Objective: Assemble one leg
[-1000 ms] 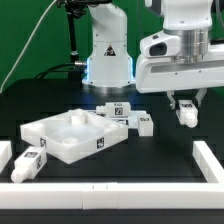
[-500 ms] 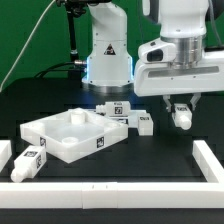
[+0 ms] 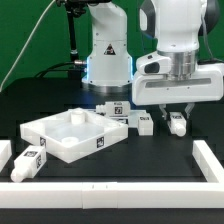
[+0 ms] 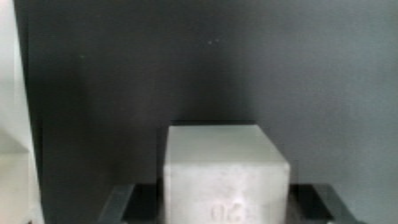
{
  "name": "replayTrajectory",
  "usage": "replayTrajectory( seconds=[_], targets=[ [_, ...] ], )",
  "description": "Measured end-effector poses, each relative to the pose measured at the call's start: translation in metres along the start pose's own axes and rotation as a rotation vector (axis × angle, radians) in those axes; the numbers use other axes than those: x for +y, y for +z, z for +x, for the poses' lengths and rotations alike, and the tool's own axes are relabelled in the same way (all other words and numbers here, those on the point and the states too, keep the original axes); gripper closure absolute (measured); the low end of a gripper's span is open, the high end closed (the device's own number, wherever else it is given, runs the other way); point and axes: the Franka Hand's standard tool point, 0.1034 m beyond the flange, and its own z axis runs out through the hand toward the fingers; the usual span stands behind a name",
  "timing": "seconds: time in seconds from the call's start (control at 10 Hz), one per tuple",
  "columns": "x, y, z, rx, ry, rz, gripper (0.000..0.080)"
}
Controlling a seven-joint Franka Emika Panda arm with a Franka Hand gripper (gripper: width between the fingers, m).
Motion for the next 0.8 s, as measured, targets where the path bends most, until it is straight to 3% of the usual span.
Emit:
replayTrajectory(
  seconds=[0.1, 0.2, 0.3, 0.4, 0.5, 0.6, 0.7, 0.8],
  targets=[
    [0.0, 0.0, 0.0, 0.0, 0.0, 0.0, 0.0515],
    [0.0, 0.0, 0.0, 0.0, 0.0, 0.0, 0.035],
    [0.002, -0.002, -0.002, -0.021, -0.002, -0.003, 0.035],
    [0.006, -0.025, -0.001, -0.052, 0.0, -0.005, 0.0193],
    [0.014, -0.06, 0.004, -0.062, 0.008, -0.003, 0.0163],
    [0.03, -0.083, 0.011, -0.066, -0.039, 0.004, 0.0163],
    [0.055, -0.106, 0.026, -0.061, -0.054, 0.016, 0.0152],
    [0.081, -0.118, 0.043, -0.031, -0.113, 0.025, 0.0152]
  ],
)
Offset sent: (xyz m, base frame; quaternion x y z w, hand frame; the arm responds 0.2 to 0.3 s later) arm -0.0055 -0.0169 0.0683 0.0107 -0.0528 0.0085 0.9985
